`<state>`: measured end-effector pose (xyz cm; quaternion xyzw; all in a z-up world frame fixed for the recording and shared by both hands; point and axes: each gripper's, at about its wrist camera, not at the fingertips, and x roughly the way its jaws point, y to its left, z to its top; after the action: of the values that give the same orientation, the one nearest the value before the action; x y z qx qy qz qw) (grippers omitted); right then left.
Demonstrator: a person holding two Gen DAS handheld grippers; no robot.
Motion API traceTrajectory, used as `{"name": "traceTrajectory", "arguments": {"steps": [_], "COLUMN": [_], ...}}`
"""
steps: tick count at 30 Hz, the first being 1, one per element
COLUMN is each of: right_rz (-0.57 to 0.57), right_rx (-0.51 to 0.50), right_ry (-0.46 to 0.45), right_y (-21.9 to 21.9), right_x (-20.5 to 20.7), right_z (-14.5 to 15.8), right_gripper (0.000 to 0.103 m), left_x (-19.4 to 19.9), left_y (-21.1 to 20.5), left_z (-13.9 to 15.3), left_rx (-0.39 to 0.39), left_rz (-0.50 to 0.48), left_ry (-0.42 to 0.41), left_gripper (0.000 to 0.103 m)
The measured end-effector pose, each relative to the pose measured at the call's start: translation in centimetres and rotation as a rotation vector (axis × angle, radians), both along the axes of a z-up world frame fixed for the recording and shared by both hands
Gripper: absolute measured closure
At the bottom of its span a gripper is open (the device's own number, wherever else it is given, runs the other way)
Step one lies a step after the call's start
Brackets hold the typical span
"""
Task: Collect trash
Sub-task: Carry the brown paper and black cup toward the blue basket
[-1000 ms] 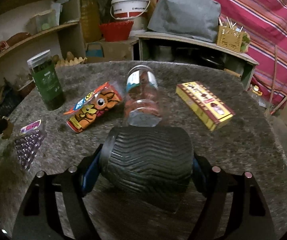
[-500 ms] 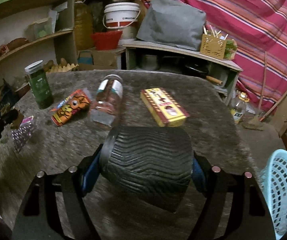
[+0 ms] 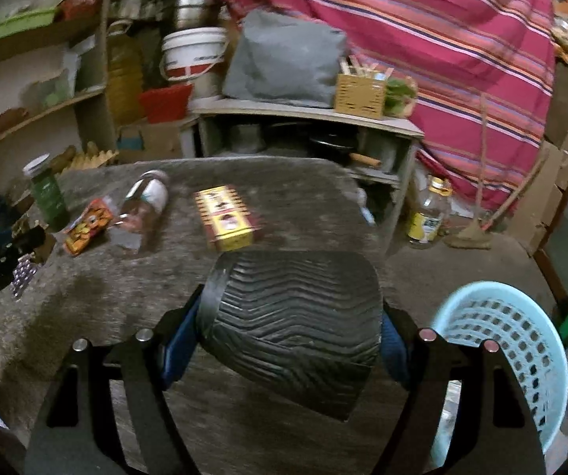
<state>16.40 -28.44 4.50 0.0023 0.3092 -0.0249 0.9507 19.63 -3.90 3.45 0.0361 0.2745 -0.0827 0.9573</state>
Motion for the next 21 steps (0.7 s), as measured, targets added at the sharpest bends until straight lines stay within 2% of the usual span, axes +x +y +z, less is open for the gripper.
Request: {"name": "traceTrajectory", "arguments": {"steps": [3, 6, 10, 13, 21], "right_rz": [-0.039, -0.073, -0.147, -0.183, -0.305], "right_rx": [0.007, -0.004, -0.008, 0.011, 0.032], "right_ry": [-0.010, -0.025, -0.035, -0.030, 0.006], "right_y": [-3.1, -5.9, -10.5, -13.3, -20.1], "right_x": [-1.1, -2.3, -3.9, -4.8, -7.5], "right_z": [0.5, 0.9, 1.1, 1.0, -0.5], "right_gripper": [0.027, 0.027, 0.027, 0.027, 0.027], "left_x": [-0.2, -0.2, -0.6, -1.0, -2.5], "left_y": [-3.3, -6.6, -11.7, -16.2, -24.7], "left_z": [0.5, 0.9, 1.2, 1.1, 0.4], "left_rx": [0.013, -0.016, -0.011, -0.009, -0.023], "left_rz": [-0.041, -0.093, -0.160, -0.221, -0.336], "left_ry": [-0.015, -0.010, -0.023, -0.020, -0.004], "left_gripper": [0.060, 0.060, 0.060, 0.060, 0.060]}}
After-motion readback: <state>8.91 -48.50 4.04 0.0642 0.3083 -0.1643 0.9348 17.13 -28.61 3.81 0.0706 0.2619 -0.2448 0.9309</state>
